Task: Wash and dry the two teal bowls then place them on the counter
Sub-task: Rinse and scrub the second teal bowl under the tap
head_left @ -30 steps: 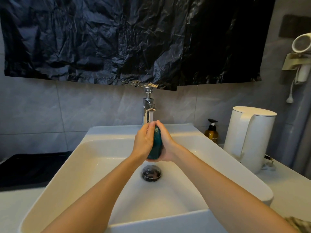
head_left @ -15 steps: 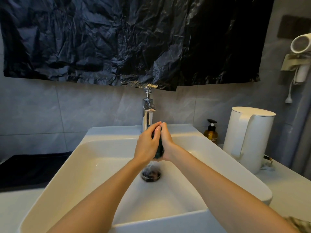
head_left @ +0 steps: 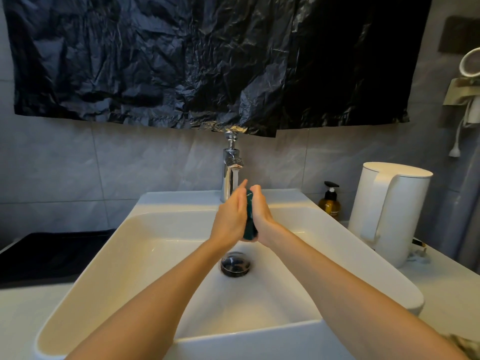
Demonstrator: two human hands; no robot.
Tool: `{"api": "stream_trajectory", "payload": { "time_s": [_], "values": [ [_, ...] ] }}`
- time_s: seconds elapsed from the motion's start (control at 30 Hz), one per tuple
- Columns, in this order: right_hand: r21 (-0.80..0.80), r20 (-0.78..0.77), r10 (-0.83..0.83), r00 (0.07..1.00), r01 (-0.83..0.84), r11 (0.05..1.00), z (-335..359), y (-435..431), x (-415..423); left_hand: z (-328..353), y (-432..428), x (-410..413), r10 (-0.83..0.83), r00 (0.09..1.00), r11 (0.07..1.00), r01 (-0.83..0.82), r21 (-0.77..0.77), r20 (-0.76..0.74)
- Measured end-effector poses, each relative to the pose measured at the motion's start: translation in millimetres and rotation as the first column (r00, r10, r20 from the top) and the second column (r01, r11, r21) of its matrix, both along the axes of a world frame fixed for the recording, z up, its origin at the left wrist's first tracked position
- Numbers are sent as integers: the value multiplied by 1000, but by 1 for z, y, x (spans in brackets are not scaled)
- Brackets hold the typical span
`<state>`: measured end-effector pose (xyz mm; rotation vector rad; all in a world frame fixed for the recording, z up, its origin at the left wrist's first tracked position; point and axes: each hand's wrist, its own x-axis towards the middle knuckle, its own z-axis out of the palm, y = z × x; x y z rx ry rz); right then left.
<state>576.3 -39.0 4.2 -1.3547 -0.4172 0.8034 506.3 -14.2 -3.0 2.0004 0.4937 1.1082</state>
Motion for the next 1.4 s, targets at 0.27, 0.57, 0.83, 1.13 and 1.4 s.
{"api": "stream_trajectory", "payload": {
  "time_s": [0.27, 0.57, 0.83, 1.13, 1.4],
  "values": [
    [144, 585, -26, 811, -73, 987, -9, -1, -18, 31, 14, -9, 42, 995, 752, 28, -659, 90],
    [113, 167, 102, 981, -122, 986, 5, -11, -22, 27, 6, -6, 30, 985, 891, 50, -451, 169],
    [-8, -107, 192, 976, -194, 981, 7, -13, -18, 10, 2, -10, 8, 997, 975, 10, -220, 79],
    [116, 310, -13, 951, -24, 993, -5, 10, -14, 15, 5, -4, 92, 989, 970, -63, -235, 114],
    [89, 108, 19, 994, -29, 996, -4, 8, 0, 10, 4, -2, 224, 972, 972, -217, 86, -76]
  ]
}}
